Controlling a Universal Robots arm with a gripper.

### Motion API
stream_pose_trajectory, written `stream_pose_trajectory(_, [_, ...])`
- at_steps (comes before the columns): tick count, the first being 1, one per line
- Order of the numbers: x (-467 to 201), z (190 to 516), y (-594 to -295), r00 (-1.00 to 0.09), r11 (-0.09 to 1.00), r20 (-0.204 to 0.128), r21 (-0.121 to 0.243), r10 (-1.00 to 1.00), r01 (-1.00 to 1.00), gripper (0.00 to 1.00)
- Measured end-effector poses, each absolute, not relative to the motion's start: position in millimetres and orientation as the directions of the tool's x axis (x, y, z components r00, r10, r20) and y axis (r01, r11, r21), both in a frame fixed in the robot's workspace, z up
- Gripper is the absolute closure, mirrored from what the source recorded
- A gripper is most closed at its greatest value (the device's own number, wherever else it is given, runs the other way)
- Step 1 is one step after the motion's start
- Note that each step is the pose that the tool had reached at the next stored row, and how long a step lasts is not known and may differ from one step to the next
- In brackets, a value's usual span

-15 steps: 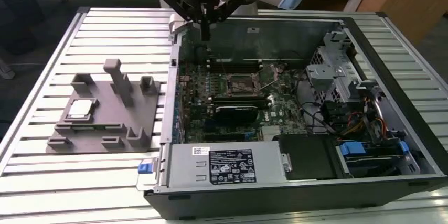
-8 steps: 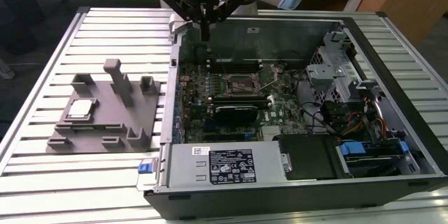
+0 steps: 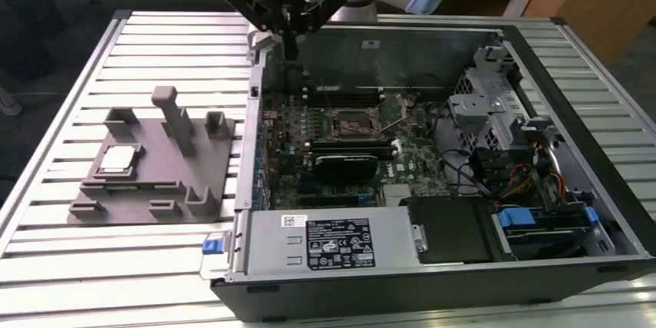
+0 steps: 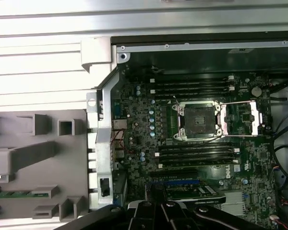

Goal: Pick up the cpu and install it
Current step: 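Reach for the cpu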

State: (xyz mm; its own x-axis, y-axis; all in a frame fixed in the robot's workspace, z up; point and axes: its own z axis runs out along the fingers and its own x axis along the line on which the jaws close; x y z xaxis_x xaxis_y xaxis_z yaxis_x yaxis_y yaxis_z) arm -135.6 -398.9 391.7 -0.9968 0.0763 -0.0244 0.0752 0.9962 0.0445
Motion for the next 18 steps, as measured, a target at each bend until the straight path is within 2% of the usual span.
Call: stream_pose_trajectory(18, [-174,391,-399,-0.997,0.996,-0.027,0.045,0.076,0.075,0.89])
